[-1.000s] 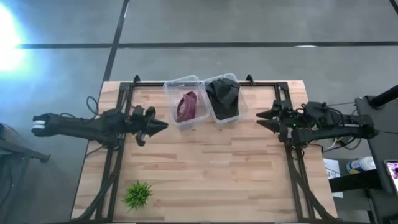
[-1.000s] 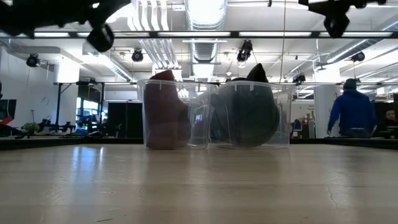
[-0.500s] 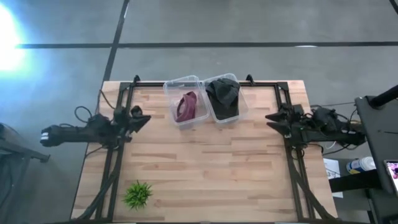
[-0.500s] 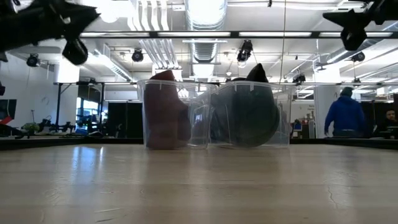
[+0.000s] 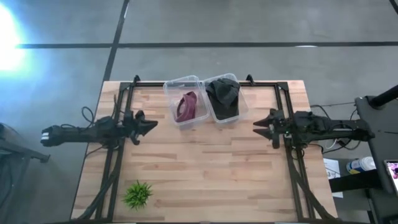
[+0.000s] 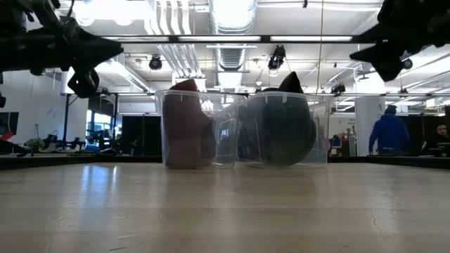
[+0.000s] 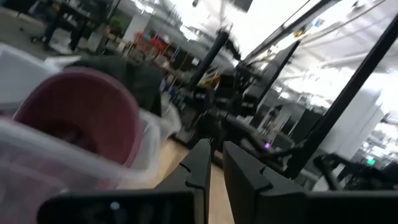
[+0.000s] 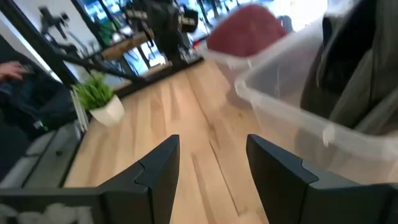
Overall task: Pick and place caps into container
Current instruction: Return to Home Position
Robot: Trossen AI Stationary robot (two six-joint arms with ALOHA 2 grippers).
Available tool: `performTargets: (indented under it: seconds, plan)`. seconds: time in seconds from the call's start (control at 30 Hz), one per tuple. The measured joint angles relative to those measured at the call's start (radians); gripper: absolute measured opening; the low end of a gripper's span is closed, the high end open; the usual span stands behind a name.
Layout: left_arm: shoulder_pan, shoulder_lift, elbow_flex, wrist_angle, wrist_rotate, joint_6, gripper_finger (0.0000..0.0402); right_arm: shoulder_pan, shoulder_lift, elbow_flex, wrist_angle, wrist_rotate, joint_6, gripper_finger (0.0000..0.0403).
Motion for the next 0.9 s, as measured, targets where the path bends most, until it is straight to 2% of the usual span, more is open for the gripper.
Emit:
performTargets:
  seconds: [0.17,0.33,0.4,0.67,0.73,0.9]
  plan:
    - [0.001,-0.065,0.0,-0.117,0.0,0.0,0.0037,0.0,0.045,-0.04,0.0,0.0,0.0,0.0183]
    - [0.001,-0.201,-0.001,-0.251,0.0,0.009,0.0037,0.0,0.075,-0.08,0.0,0.0,0.0,0.0183]
    - [0.003,-0.206,-0.001,-0.284,0.005,0.079,0.0037,0.0,0.081,-0.1,0.0,0.0,0.0,0.0183]
    - [0.005,-0.205,-0.002,-0.294,-0.051,0.553,0.0037,-0.001,0.089,-0.181,-0.001,0.0,0.001,0.0183]
    - [0.011,-0.205,-0.002,-0.294,-0.057,0.582,0.0037,0.0,0.088,-0.199,-0.001,0.0,0.001,0.0183]
    - [0.028,-0.205,-0.002,-0.293,-0.087,0.522,0.0037,0.0,0.088,-0.242,0.0,0.0,0.001,0.0183]
